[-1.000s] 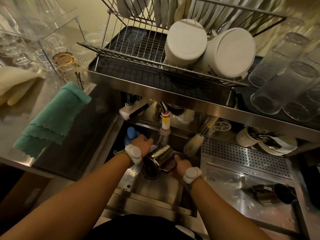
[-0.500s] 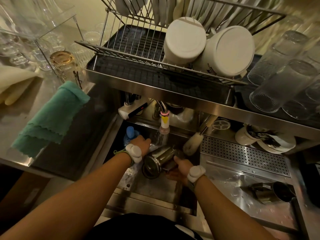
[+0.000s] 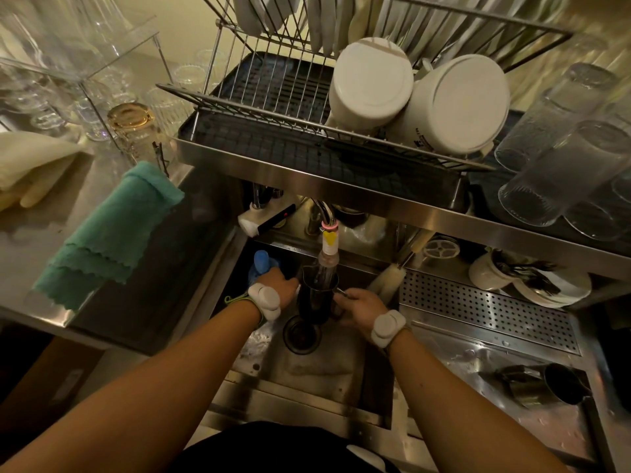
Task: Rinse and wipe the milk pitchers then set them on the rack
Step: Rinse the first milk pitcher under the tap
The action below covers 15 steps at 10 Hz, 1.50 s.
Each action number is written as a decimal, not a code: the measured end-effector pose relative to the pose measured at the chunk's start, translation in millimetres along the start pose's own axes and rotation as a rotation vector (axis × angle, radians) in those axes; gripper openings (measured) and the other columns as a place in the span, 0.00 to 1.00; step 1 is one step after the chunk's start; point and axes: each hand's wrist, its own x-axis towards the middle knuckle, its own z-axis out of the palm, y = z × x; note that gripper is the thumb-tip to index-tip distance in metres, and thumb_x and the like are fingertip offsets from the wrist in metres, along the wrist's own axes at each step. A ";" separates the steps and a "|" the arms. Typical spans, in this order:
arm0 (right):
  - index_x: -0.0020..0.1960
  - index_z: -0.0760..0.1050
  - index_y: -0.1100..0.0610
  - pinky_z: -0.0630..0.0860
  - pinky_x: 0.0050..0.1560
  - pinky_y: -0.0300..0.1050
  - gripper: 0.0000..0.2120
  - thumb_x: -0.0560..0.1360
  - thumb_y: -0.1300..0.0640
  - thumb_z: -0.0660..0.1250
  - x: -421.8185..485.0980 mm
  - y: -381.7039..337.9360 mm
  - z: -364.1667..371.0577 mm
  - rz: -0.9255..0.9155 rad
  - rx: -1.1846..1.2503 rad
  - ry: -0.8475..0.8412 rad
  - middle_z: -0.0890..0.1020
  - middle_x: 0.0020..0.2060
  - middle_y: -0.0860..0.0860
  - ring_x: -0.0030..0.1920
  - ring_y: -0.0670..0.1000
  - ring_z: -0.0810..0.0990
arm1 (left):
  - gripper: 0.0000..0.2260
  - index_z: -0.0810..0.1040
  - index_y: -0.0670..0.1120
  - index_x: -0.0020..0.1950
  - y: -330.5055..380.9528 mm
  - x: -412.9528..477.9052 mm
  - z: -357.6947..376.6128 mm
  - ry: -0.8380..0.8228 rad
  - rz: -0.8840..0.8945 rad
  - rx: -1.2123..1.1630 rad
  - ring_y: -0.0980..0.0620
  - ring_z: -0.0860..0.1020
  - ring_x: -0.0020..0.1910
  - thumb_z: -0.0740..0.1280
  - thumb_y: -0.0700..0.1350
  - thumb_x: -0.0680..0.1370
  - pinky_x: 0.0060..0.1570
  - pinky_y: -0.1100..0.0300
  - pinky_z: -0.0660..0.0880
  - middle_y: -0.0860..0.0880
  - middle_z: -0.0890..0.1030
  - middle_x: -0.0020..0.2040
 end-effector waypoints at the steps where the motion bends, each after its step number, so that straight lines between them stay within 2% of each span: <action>1: 0.48 0.82 0.56 0.76 0.64 0.62 0.08 0.80 0.54 0.67 2.9 -0.1 0.2 -0.062 -0.053 0.052 0.84 0.52 0.54 0.56 0.57 0.82 | 0.18 0.66 0.46 0.30 0.2 -2.1 -0.1 -0.015 -0.009 0.003 0.51 0.71 0.28 0.63 0.49 0.78 0.26 0.63 0.61 0.48 0.72 0.29; 2: 0.52 0.83 0.60 0.76 0.65 0.60 0.11 0.80 0.53 0.68 6.2 -2.8 6.4 -0.128 -0.047 0.048 0.83 0.60 0.56 0.62 0.58 0.81 | 0.18 0.66 0.46 0.31 3.1 -5.0 -0.4 -0.024 -0.019 0.011 0.49 0.72 0.30 0.63 0.50 0.79 0.29 0.62 0.65 0.46 0.74 0.32; 3: 0.50 0.83 0.59 0.79 0.59 0.59 0.14 0.79 0.49 0.68 11.3 -7.4 11.4 -0.153 -0.073 0.085 0.85 0.53 0.56 0.54 0.59 0.83 | 0.17 0.64 0.46 0.32 4.1 -5.2 0.9 -0.038 -0.007 0.034 0.47 0.73 0.38 0.61 0.48 0.80 0.37 0.59 0.67 0.45 0.73 0.35; 4: 0.49 0.84 0.56 0.78 0.54 0.50 0.12 0.79 0.48 0.67 17.0 -13.9 13.3 -0.162 -0.101 0.090 0.84 0.53 0.52 0.52 0.54 0.82 | 0.17 0.60 0.51 0.34 5.6 -8.7 -2.5 -0.009 -0.049 0.012 0.46 0.72 0.46 0.61 0.49 0.80 0.45 0.59 0.66 0.46 0.73 0.42; 5: 0.51 0.84 0.56 0.78 0.55 0.53 0.12 0.79 0.48 0.68 20.6 -13.4 11.3 -0.187 -0.067 0.100 0.85 0.49 0.54 0.51 0.55 0.82 | 0.12 0.67 0.48 0.38 6.2 -8.7 -4.0 -0.011 -0.058 0.009 0.39 0.78 0.58 0.62 0.49 0.80 0.49 0.56 0.70 0.39 0.79 0.54; 6: 0.58 0.83 0.58 0.77 0.65 0.58 0.15 0.79 0.50 0.68 19.6 -10.6 8.1 -0.175 0.031 0.126 0.85 0.57 0.56 0.57 0.56 0.82 | 0.09 0.70 0.43 0.44 3.7 -7.1 -1.7 -0.005 -0.039 0.015 0.39 0.79 0.53 0.63 0.48 0.80 0.47 0.55 0.73 0.38 0.80 0.53; 7: 0.57 0.83 0.58 0.76 0.66 0.60 0.12 0.79 0.53 0.69 19.5 -3.3 1.4 -0.161 0.108 0.137 0.84 0.55 0.51 0.59 0.57 0.82 | 0.14 0.71 0.43 0.36 1.8 -4.3 3.8 0.003 0.005 0.047 0.43 0.77 0.44 0.61 0.46 0.80 0.35 0.61 0.67 0.42 0.77 0.42; 8: 0.49 0.84 0.50 0.74 0.69 0.59 0.05 0.79 0.56 0.69 14.2 7.8 -6.6 -0.163 0.205 0.115 0.82 0.61 0.45 0.64 0.56 0.80 | 0.14 0.79 0.37 0.55 8.2 -3.8 7.1 -0.030 -0.006 0.095 0.38 0.79 0.57 0.61 0.46 0.81 0.44 0.58 0.70 0.37 0.81 0.55; 9: 0.42 0.84 0.47 0.72 0.71 0.58 0.09 0.78 0.59 0.70 6.9 20.0 -12.7 -0.169 0.257 0.125 0.77 0.70 0.49 0.69 0.56 0.76 | 0.18 0.78 0.35 0.61 10.6 1.3 14.7 0.008 -0.026 0.106 0.37 0.78 0.59 0.62 0.48 0.79 0.39 0.60 0.67 0.36 0.80 0.59; 10: 0.38 0.86 0.50 0.71 0.72 0.57 0.10 0.76 0.59 0.72 -0.4 29.0 -13.7 -0.180 0.185 0.076 0.77 0.70 0.54 0.72 0.53 0.73 | 0.16 0.79 0.36 0.60 14.1 -5.5 12.9 -0.033 -0.087 0.009 0.37 0.79 0.58 0.60 0.46 0.80 0.31 0.62 0.62 0.37 0.81 0.58; 11: 0.42 0.86 0.53 0.69 0.73 0.52 0.06 0.76 0.58 0.72 -2.3 29.5 -9.6 -0.197 0.015 0.004 0.77 0.70 0.53 0.73 0.50 0.72 | 0.13 0.78 0.34 0.52 4.8 -8.1 9.7 -0.129 0.124 0.321 0.38 0.79 0.57 0.54 0.38 0.83 0.40 0.55 0.69 0.38 0.80 0.58; 12: 0.46 0.86 0.57 0.70 0.70 0.46 0.06 0.77 0.57 0.71 2.7 22.7 -0.2 -0.218 -0.062 -0.049 0.76 0.70 0.52 0.71 0.50 0.74 | 0.14 0.71 0.38 0.39 -2.6 -8.4 5.9 -0.110 0.144 0.468 0.40 0.79 0.56 0.53 0.32 0.82 0.43 0.53 0.66 0.38 0.80 0.59; 13: 0.43 0.85 0.56 0.74 0.67 0.48 0.07 0.78 0.57 0.71 8.4 8.8 11.8 -0.234 -0.067 -0.060 0.78 0.69 0.49 0.65 0.49 0.78 | 0.12 0.78 0.38 0.60 -6.0 -0.5 7.4 -0.084 -0.042 0.106 0.57 0.73 0.37 0.58 0.39 0.83 0.33 0.64 0.63 0.38 0.79 0.62; 14: 0.41 0.84 0.54 0.76 0.61 0.46 0.08 0.78 0.54 0.70 14.5 -3.8 17.3 -0.242 -0.056 -0.031 0.82 0.62 0.49 0.58 0.49 0.81 | 0.13 0.77 0.38 0.63 2.0 -13.1 -6.4 -0.063 -0.118 0.087 0.58 0.72 0.37 0.57 0.38 0.83 0.28 0.63 0.58 0.38 0.79 0.63; 15: 0.52 0.85 0.56 0.79 0.61 0.52 0.09 0.77 0.52 0.71 18.7 -7.3 15.1 -0.210 0.067 0.039 0.86 0.55 0.54 0.54 0.54 0.84 | 0.12 0.77 0.41 0.56 -3.7 -19.1 -7.2 -0.069 0.052 0.335 0.49 0.80 0.49 0.54 0.34 0.83 0.30 0.59 0.61 0.39 0.80 0.61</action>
